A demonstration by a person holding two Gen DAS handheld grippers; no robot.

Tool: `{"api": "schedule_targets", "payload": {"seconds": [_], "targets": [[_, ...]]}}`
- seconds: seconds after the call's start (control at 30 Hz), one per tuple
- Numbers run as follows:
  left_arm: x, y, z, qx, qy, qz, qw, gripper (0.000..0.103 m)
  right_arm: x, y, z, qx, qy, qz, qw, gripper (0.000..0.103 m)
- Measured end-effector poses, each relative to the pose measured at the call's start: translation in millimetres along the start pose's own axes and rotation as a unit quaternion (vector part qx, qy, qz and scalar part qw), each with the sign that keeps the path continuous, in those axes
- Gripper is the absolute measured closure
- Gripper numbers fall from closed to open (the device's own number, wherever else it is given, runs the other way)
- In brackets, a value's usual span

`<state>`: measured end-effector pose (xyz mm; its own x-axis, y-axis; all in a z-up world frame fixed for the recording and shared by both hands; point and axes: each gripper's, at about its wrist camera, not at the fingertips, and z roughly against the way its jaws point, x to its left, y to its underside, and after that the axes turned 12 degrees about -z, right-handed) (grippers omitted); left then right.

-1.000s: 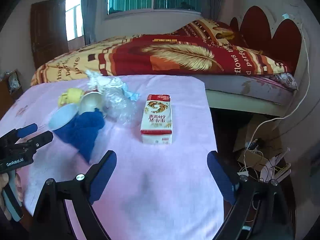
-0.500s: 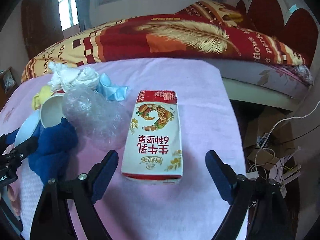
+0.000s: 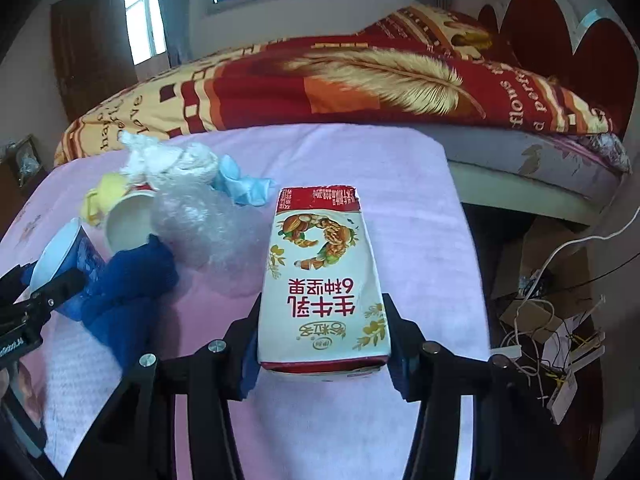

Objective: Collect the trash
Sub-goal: 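Grasp the blue bowl with the left tool while the right tool grasps the snack box, then carry the blue bowl and snack box over the black bin with both tools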

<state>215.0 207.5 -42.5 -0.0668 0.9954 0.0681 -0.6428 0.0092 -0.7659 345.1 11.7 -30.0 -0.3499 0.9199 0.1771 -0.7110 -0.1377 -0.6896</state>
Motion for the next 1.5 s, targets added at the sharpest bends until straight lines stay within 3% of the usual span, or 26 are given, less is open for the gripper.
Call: {"api": "schedule_targets", "payload": {"seconds": [0.7, 1.13, 1.5], "targets": [[-76.0, 33.8, 91.7, -0.041, 0.046, -0.041, 0.9973, 0.027, -42.1, 88.4, 173.3, -0.066, 0.008, -0.004, 0.998, 0.05], [-127.8, 43.1, 108.0, -0.045, 0.071, -0.079, 0.9933, 0.027, -94.5, 133.2, 209.2, -0.077, 0.035, -0.044, 0.995, 0.05], [-194.9, 41.1, 109.0, -0.047, 0.111, -0.119, 0.9856, 0.027, -133.4, 154.0, 230.9, -0.082, 0.055, -0.065, 0.993, 0.05]]}}
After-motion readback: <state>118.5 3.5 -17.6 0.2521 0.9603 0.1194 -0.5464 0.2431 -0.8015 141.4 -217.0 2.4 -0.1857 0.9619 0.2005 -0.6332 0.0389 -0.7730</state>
